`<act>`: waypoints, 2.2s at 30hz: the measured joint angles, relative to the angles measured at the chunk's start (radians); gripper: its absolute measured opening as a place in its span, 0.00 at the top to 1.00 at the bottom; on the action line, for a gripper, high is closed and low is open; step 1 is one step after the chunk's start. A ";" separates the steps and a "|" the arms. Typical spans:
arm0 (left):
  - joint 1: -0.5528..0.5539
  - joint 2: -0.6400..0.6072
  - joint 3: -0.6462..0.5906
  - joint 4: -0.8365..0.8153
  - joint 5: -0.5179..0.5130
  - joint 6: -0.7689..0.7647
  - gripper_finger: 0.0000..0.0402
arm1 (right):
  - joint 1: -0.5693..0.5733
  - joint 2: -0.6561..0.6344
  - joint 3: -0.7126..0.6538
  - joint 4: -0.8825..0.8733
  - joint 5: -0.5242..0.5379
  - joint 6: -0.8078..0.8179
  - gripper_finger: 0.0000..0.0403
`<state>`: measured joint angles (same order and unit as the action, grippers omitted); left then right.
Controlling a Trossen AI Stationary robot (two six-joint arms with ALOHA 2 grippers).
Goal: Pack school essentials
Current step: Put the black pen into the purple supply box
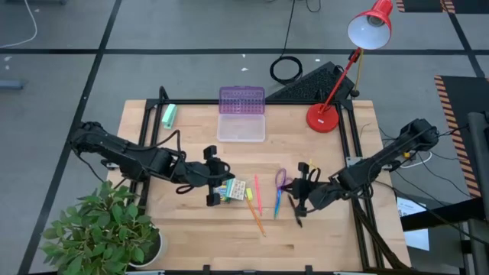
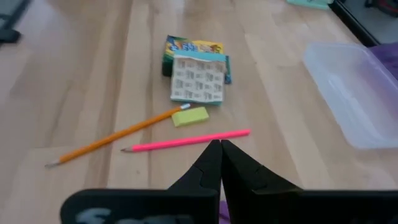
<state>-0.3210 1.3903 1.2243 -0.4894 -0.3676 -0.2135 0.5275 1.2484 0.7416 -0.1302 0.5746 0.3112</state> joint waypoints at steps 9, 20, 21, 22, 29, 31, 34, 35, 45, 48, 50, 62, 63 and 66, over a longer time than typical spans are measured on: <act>0.015 0.000 0.000 0.000 -0.003 -0.025 0.93 | -0.015 0.000 -0.034 0.051 -0.001 -0.029 1.00; 0.023 0.000 0.000 -0.018 -0.040 -0.072 0.79 | -0.038 0.000 -0.034 0.051 0.000 -0.039 1.00; 0.023 0.000 0.000 -0.023 -0.040 -0.078 0.77 | -0.038 0.000 -0.034 0.051 0.000 -0.037 1.00; 0.023 0.000 -0.001 -0.025 -0.040 -0.078 0.76 | -0.038 0.000 -0.034 0.051 0.000 -0.029 1.00; 0.028 0.013 -0.001 -0.024 -0.034 -0.081 0.69 | -0.050 0.000 -0.034 0.049 -0.083 0.103 0.91; 0.028 0.016 -0.002 -0.025 -0.025 -0.081 0.68 | -0.049 0.000 -0.034 0.044 -0.083 0.103 0.85; 0.035 0.037 -0.001 -0.011 -0.024 -0.079 0.68 | -0.042 0.000 -0.034 0.031 -0.108 0.123 0.75; 0.035 0.044 -0.002 -0.017 -0.016 -0.077 0.68 | -0.036 0.000 -0.034 0.028 -0.124 0.136 0.72; 0.061 0.097 -0.002 -0.015 0.041 -0.076 0.68 | 0.069 0.000 -0.033 -0.160 -0.153 0.372 0.50; 0.061 0.097 -0.002 -0.015 0.053 -0.069 0.68 | 0.135 0.013 -0.033 -0.163 -0.099 0.424 0.49; 0.061 0.097 -0.001 -0.014 0.053 -0.069 0.68 | 0.186 0.031 -0.033 -0.151 -0.045 0.442 0.49; 0.065 0.097 -0.001 0.001 0.053 -0.058 0.68 | 0.269 0.256 -0.033 -0.081 0.152 0.738 0.49; 0.065 0.097 -0.001 0.006 0.053 -0.054 0.68 | 0.267 0.274 -0.033 -0.072 0.143 0.742 0.49; 0.065 0.097 -0.001 0.012 0.053 -0.051 0.68 | 0.264 0.312 -0.033 -0.076 0.127 0.761 0.50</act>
<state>-0.2558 1.4868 1.2232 -0.4772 -0.3149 -0.2644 0.7918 1.5603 0.7090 -0.2062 0.7013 1.0719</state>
